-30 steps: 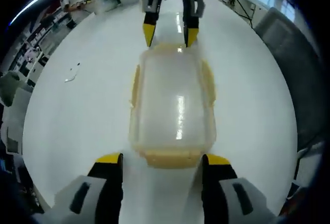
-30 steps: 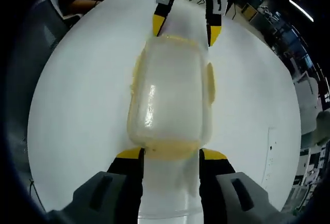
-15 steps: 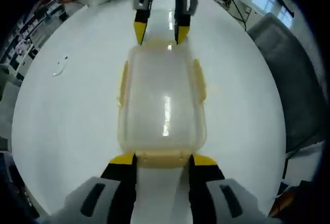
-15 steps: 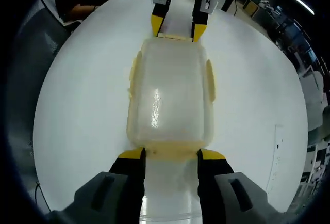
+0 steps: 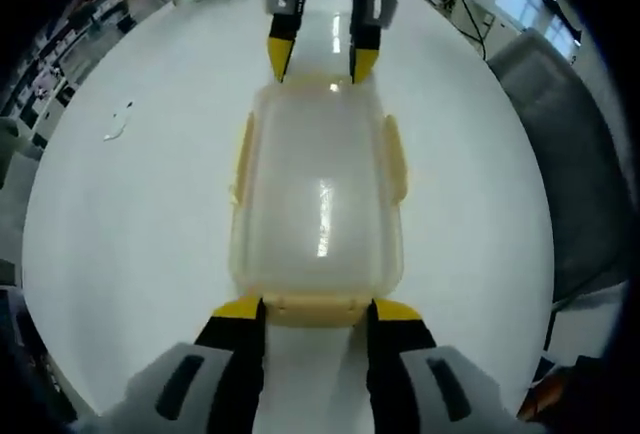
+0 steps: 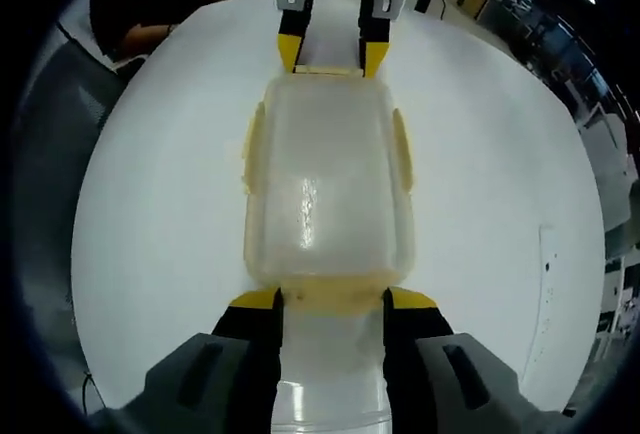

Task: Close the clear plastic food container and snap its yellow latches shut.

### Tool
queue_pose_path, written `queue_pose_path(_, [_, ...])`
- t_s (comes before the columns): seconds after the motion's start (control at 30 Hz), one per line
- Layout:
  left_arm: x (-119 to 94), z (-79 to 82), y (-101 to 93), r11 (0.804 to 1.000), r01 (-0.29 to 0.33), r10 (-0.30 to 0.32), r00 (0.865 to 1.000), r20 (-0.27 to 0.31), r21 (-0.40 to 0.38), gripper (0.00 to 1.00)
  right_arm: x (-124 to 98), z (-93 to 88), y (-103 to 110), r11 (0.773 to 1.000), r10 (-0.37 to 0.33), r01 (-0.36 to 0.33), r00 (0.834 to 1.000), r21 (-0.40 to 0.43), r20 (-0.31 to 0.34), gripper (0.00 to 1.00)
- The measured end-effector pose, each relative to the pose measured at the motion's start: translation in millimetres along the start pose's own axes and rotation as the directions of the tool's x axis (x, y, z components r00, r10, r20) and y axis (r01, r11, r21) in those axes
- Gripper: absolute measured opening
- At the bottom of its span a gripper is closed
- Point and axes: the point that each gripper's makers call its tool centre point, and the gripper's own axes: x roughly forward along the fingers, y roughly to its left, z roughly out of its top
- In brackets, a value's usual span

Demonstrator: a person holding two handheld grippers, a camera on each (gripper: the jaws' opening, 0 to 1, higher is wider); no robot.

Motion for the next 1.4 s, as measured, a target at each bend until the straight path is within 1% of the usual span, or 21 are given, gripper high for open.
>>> queue_pose_path(0.17, [-1, -1.0, -1.1, 1.000, -0.008, 0.008, 1.000, 0.026, -0.010, 0.35, -1, 0.8, 1, 1.000, -0.017, 0.017, 1.000, -0.010, -0.002, 0.36])
queue_pose_path(0.23, [-1, -1.5, -2.1, 1.000, -0.005, 0.005, 1.000, 0.029, -0.008, 0.35, -2, 2.5, 2, 0.999, -0.029, 0.029, 1.000, -0.032, 0.000, 0.36])
queue_pose_path(0.27, [-2, -1.8, -4.2, 1.000, 0.009, -0.009, 1.000, 0.030, -0.006, 0.35, -2, 3.3, 5, 0.999, -0.024, 0.023, 1.000, -0.049, -0.011, 0.36])
queue_pose_path(0.3, [-3, -1.7, -8.9, 0.999, 0.039, -0.038, 0.999, 0.038, -0.023, 0.35, -3, 2.7, 6, 0.998, -0.013, 0.011, 1.000, -0.064, -0.028, 0.36])
queue_pose_path(0.33, [-5, -1.4, -10.9, 0.998, 0.048, -0.046, 0.998, 0.050, -0.034, 0.35, -6, 3.3, 6, 0.997, -0.014, 0.013, 1.000, -0.077, -0.025, 0.36])
queue_pose_path(0.4, [-11, -0.5, -11.4, 0.998, 0.043, -0.041, 0.997, 0.061, -0.034, 0.35, -13, 5.5, 4, 0.998, -0.015, 0.015, 1.000, -0.062, -0.002, 0.36])
queue_pose_path(0.43, [-16, 0.9, -10.8, 0.999, 0.033, -0.031, 0.997, 0.070, -0.031, 0.35, -18, 8.2, 3, 0.999, -0.017, 0.018, 1.000, -0.036, 0.023, 0.36])
queue_pose_path(0.47, [-19, 2.2, -10.7, 0.999, 0.024, -0.022, 0.997, 0.071, -0.032, 0.35, -22, 8.9, 1, 0.999, -0.025, 0.026, 0.999, -0.035, 0.029, 0.36])
queue_pose_path(0.57, [-31, 11.5, -14.8, 1.000, 0.002, 0.001, 0.996, 0.086, -0.031, 0.35, -36, 9.3, 3, 0.997, -0.051, 0.053, 0.998, -0.056, 0.027, 0.36])
queue_pose_path(0.7, [-42, 22.3, -22.1, 1.000, -0.013, 0.016, 0.994, 0.104, -0.024, 0.34, -50, 5.4, 11, 0.996, -0.058, 0.060, 0.998, -0.061, 0.023, 0.36])
queue_pose_path(0.73, [-46, 27.9, -24.3, 1.000, -0.020, 0.023, 0.993, 0.118, -0.019, 0.34, -56, 3.4, 12, 0.996, -0.062, 0.063, 0.998, -0.059, 0.022, 0.36])
queue_pose_path(0.83, [-55, 40.5, -27.4, 0.999, -0.044, 0.046, 0.990, 0.133, -0.011, 0.34, -68, 0.0, 14, 0.994, -0.085, 0.086, 0.996, -0.067, 0.018, 0.36])
queue_pose_path(0.93, [-62, 54.5, -29.2, 0.998, -0.070, 0.070, 0.989, 0.134, -0.002, 0.34, -85, -5.1, 14, 0.990, -0.119, 0.120, 0.993, -0.076, 0.026, 0.36])
queue_pose_path(1.0, [-66, 66.3, -30.4, 0.996, -0.087, 0.086, 0.989, 0.124, 0.007, 0.34, -97, -10.5, 16, 0.987, -0.134, 0.136, 0.990, -0.082, 0.031, 0.36])
queue_pose_path(1.07, [-70, 80.5, -32.7, 0.995, -0.103, 0.101, 0.988, 0.116, 0.012, 0.34, -107, -19.0, 16, 0.986, -0.143, 0.146, 0.989, -0.087, 0.031, 0.36])
queue_pose_path(1.17, [-72, 104.5, -36.1, 0.993, -0.117, 0.116, 0.985, 0.128, 0.002, 0.34, -118, -35.9, 15, 0.983, -0.154, 0.155, 0.988, -0.097, 0.020, 0.36])
queue_pose_path(1.27, [-69, 122.4, -39.9, 0.992, -0.125, 0.124, 0.984, 0.127, 0.001, 0.34, -131, -53.5, 17, 0.983, -0.155, 0.155, 0.988, -0.102, 0.015, 0.36])
queue_pose_path(1.4, [-63, 142.3, -43.4, 0.992, -0.126, 0.127, 0.983, 0.130, -0.014, 0.34, -142, -73.8, 18, 0.981, -0.152, 0.152, 0.988, -0.119, 0.007, 0.36])
